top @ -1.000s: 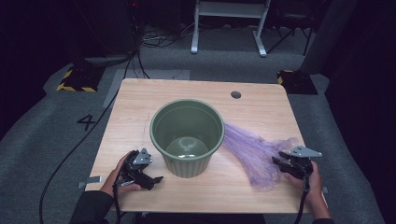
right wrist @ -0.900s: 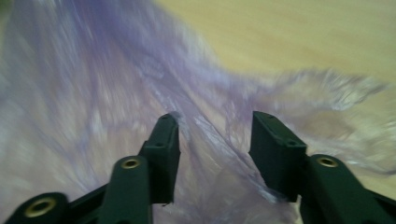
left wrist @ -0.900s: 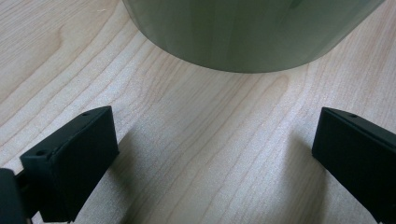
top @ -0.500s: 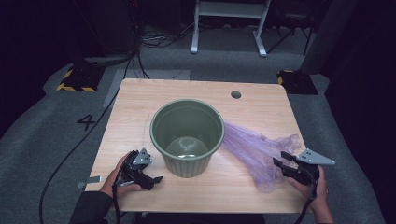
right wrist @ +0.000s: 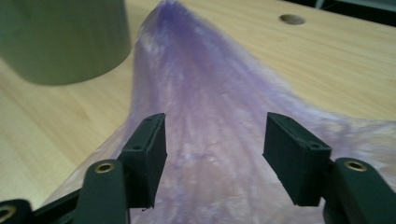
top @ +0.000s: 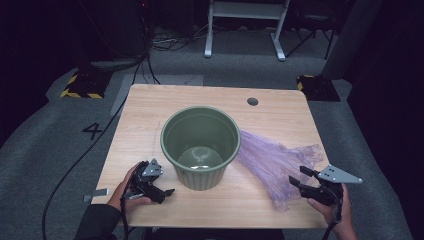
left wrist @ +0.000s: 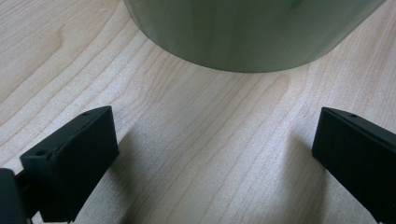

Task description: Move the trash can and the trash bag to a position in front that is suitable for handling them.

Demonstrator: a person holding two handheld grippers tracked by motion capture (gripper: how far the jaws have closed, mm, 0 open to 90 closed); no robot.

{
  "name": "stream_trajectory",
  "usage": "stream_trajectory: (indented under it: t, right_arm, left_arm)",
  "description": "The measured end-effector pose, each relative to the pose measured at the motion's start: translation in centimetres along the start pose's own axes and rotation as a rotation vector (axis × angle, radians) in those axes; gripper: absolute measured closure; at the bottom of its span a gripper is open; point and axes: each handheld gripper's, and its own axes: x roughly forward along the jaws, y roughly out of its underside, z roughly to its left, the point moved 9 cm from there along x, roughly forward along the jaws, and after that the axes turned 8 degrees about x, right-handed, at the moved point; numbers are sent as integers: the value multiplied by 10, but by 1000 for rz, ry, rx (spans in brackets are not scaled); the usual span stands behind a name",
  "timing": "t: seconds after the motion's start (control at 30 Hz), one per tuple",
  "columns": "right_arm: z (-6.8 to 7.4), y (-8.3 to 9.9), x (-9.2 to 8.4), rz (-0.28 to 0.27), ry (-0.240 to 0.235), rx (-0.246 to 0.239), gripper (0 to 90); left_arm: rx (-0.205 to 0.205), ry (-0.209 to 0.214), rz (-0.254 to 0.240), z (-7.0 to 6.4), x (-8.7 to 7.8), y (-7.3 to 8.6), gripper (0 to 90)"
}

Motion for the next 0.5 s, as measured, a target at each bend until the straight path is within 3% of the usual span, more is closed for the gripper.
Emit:
stream_trajectory:
  t: [0.1,0.2,0.23,0.33,0.5]
  right_arm:
    - [15,8,8,35,-60,3,397]
    - [18,14,15,53,-51,-22,459]
    - [17,24,23,82,-74,-20,505]
    - [9,37,33,136,-59,-25,578]
    - [-2,45,40,168,-42,-30,650]
  left_arm:
    - [0,0,0,0,0,0,0]
    - [0,-1,1,0,0,0,0]
    - [0,0,0,0,0,0,0]
    - [0,-1,1,0,0,0,0]
    - [0,0,0,0,0,0,0]
